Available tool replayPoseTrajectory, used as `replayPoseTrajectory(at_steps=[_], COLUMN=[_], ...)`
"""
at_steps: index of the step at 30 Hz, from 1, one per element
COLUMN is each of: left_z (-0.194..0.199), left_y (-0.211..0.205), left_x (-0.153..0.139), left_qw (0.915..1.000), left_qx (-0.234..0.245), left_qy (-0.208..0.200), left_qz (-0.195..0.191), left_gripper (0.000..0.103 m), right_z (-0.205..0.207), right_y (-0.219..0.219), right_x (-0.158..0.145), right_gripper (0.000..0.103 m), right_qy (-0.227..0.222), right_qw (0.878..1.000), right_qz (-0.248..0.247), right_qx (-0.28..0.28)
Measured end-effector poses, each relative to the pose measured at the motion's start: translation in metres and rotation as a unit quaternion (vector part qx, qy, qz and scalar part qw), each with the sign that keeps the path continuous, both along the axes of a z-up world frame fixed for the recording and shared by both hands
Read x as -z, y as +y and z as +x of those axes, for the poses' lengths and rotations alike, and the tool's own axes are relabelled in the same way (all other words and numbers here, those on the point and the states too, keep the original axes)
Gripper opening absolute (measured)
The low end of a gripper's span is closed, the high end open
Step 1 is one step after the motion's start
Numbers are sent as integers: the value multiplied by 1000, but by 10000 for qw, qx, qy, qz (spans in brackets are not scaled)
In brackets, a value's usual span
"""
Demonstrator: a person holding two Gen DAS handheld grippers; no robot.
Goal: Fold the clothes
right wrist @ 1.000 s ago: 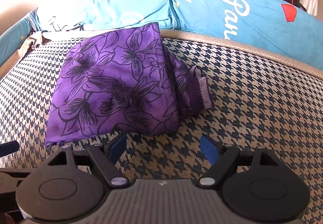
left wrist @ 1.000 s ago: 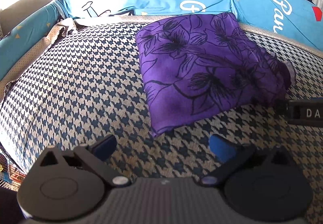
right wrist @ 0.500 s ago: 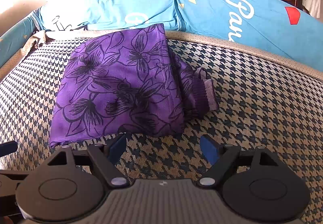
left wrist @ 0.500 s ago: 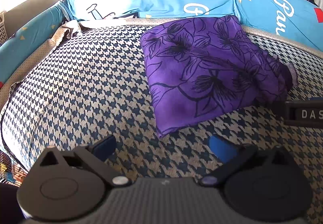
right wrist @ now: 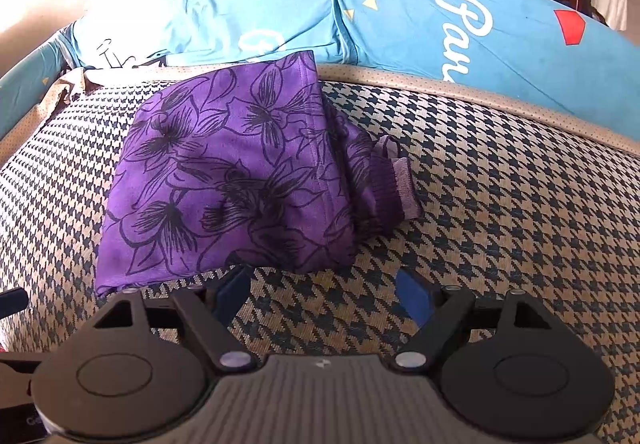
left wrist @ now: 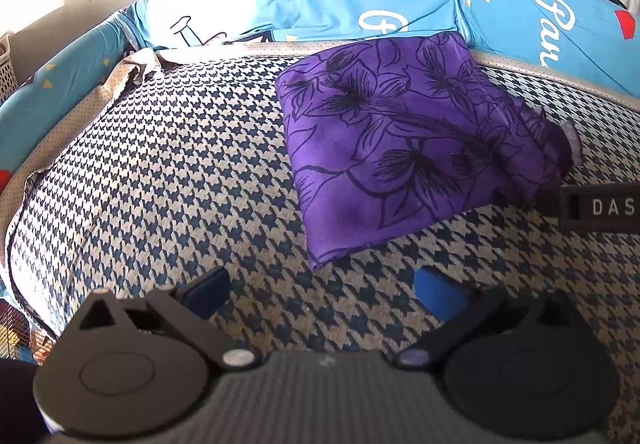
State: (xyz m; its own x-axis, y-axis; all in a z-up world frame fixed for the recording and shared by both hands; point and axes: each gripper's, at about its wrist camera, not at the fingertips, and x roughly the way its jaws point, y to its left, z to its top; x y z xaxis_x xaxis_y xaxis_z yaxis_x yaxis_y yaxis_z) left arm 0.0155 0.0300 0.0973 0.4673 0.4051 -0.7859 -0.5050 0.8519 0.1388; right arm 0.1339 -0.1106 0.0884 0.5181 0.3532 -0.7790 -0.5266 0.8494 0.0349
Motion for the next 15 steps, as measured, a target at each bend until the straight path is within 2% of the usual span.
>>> replayPoseTrajectory(at_steps=[15], left_z=[-3], left_y=[-7], left_x=[-4], left_qw=[10000], left_qx=[33], left_qy=[-23], left_qz=[66], left_gripper=[103], right_z=[-2], right_y=[-4], right_x=[-1], right_gripper=[81], right_qy=[-6], right_qw=[10000], right_qz=[57], right_qx=[35])
